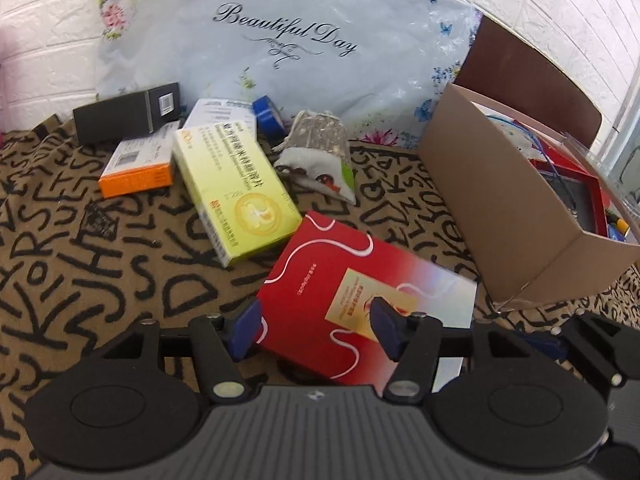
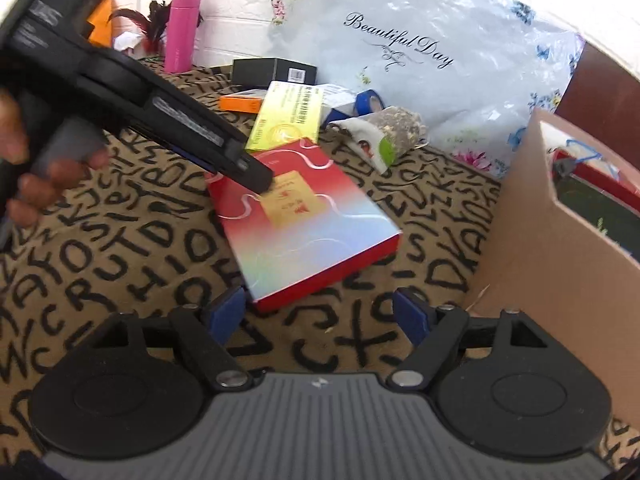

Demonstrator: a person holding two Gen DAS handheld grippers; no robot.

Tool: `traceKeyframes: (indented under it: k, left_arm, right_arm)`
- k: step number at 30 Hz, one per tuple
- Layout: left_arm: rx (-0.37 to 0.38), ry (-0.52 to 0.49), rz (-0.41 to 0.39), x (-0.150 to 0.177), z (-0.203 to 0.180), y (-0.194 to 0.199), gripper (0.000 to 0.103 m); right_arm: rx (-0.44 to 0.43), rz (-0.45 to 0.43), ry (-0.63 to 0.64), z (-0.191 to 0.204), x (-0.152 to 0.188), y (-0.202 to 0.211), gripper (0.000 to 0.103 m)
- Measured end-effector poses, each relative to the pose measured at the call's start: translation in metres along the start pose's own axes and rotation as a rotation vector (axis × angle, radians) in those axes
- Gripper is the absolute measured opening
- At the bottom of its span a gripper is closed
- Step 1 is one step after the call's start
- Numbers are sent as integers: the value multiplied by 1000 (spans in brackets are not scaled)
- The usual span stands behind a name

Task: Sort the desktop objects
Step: 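Lift the gift box with the left tool toward the cardboard box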

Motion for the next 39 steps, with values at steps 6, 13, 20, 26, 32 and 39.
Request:
traceKeyframes:
  k: [6, 13, 20, 26, 32, 39]
  left_arm:
    - [-61, -37, 8, -4, -2, -15, 70]
    - [-74, -18, 35, 0, -2, -12, 54]
    - [-77, -30, 33, 14, -11, -4, 54]
    - [-81, -68, 0, 22, -26, 19, 51]
    - [-46, -61, -109, 12, -48, 60, 50]
    - [17, -67, -277, -24, -82, 112, 50]
  right_arm:
    - [15, -5, 11, 11, -5, -18, 70]
    - [43, 7, -32, 9, -2, -19, 64]
    - [2, 5, -138, -2, 10, -19, 66]
    - [19, -24, -152, 1, 13, -4, 61]
    - [69, -116, -154, -7, 6, 37, 61]
    - [159, -290, -135, -20, -25, 97, 61]
Point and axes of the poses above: each gripper's, at about its wrist camera, not at the fingertips, and y roughly against the way its jaws point, z to its left, x to its underside, the point moved 5 cm from there along -y, roughly the way its jaws point, and after that the axes turned 8 degrees about y, right-handed, at the moved point
